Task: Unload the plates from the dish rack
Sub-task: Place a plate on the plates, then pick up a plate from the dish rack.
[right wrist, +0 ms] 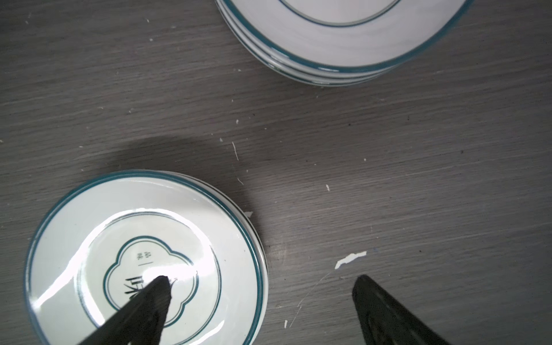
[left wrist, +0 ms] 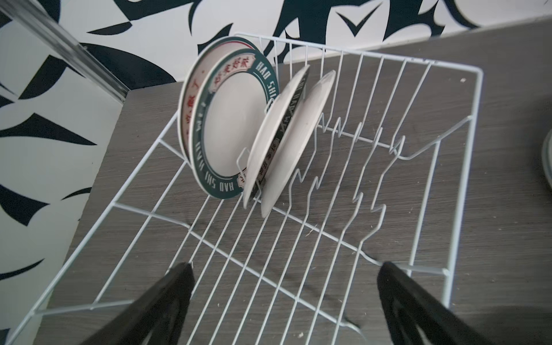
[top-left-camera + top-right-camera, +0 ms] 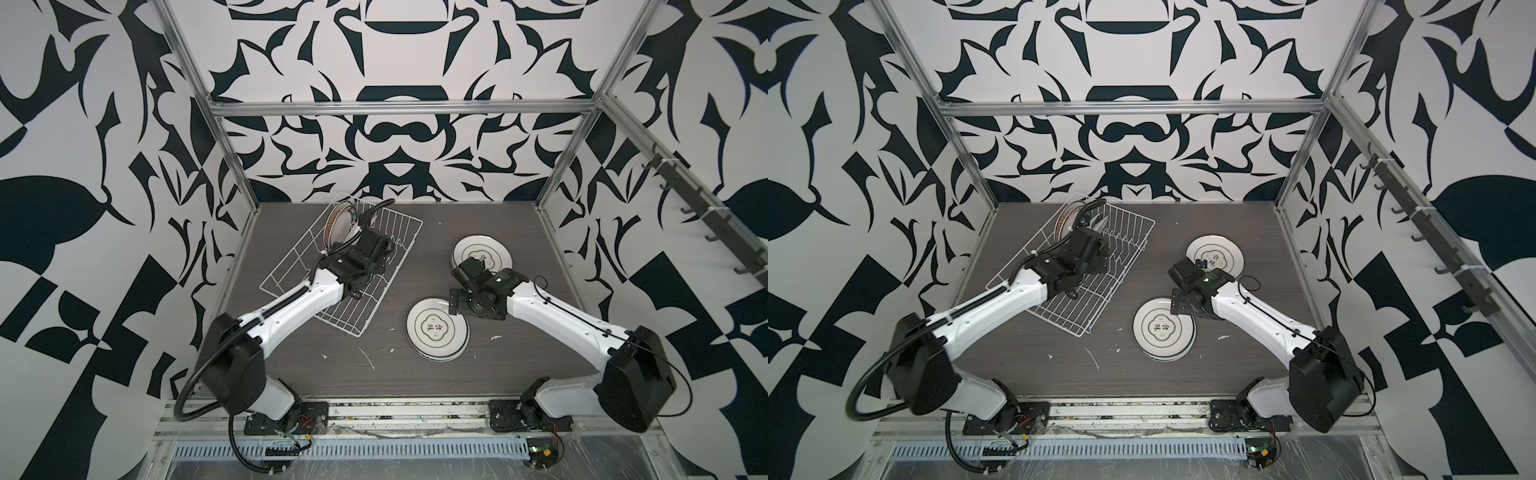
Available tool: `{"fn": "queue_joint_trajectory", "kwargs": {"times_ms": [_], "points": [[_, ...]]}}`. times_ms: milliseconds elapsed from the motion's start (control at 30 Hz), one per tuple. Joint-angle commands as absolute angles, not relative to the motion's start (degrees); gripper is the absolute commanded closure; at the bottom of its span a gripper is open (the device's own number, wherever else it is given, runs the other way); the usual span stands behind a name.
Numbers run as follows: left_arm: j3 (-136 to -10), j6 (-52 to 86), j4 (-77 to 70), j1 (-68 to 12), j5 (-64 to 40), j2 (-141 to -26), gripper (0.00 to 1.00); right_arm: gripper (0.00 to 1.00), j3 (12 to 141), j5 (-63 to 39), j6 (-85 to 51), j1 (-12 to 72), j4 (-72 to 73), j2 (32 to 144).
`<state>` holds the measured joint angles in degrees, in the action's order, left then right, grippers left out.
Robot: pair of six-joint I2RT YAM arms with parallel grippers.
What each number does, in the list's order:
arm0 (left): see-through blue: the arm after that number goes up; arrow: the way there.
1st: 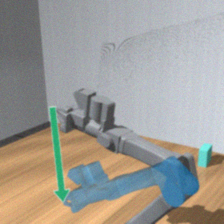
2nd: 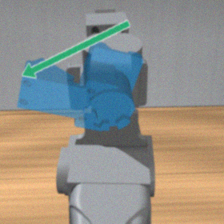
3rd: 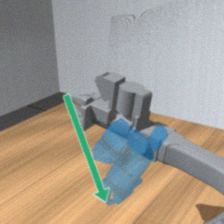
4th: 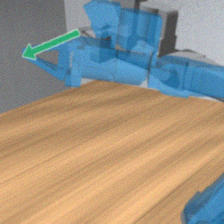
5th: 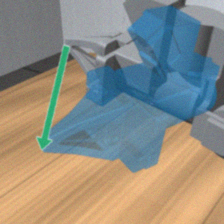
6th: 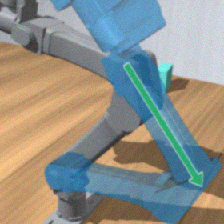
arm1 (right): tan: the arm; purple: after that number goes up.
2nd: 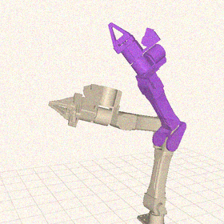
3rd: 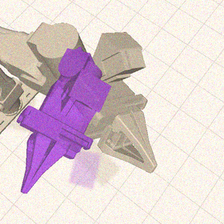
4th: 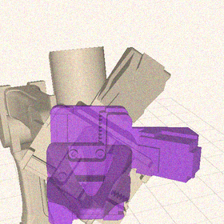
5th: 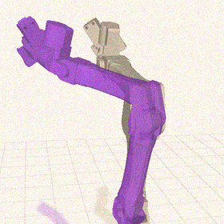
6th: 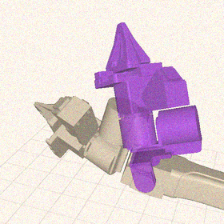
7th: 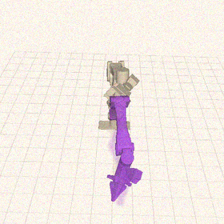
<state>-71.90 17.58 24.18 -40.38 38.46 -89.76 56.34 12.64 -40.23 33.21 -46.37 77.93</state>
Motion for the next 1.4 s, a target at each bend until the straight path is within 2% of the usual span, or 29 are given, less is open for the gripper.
{"fn": "queue_joint_trajectory", "kwargs": {"times_ms": [0,333,533,867,1000,1033,1100,1367], "points": [[-75.98,14.05,24.59,-39.92,39.29,-93.64,0.01,0.01,57.33,9.26,-35.68,30.97,-43.68,76.77],[-83.77,10.25,24.50,-37.23,38.76,-103.56,0.01,0.00,54.77,5.73,-32.99,26.13,-40.81,74.88],[-84.90,9.52,24.30,-36.56,36.75,-105.29,0.06,0.01,54.32,5.01,-33.18,25.84,-40.52,75.27],[-83.56,9.78,23.92,-36.82,37.43,-103.20,0.08,0.00,54.22,4.41,-33.31,25.75,-40.06,75.56],[-83.42,9.01,23.75,-36.83,35.96,-103.82,0.14,0.00,54.32,4.24,-33.29,25.71,-40.12,75.26],[-83.87,9.08,24.33,-36.82,35.87,-104.41,0.19,0.01,54.34,4.35,-33.33,25.75,-40.23,75.16],[-84.46,9.04,24.76,-36.83,35.82,-105.15,0.23,0.00,54.33,4.58,-33.40,25.75,-40.43,74.89],[-87.32,6.94,24.89,-36.48,37.44,-108.78,0.21,0.00,53.67,4.74,-33.47,25.75,-40.78,73.41]]}}
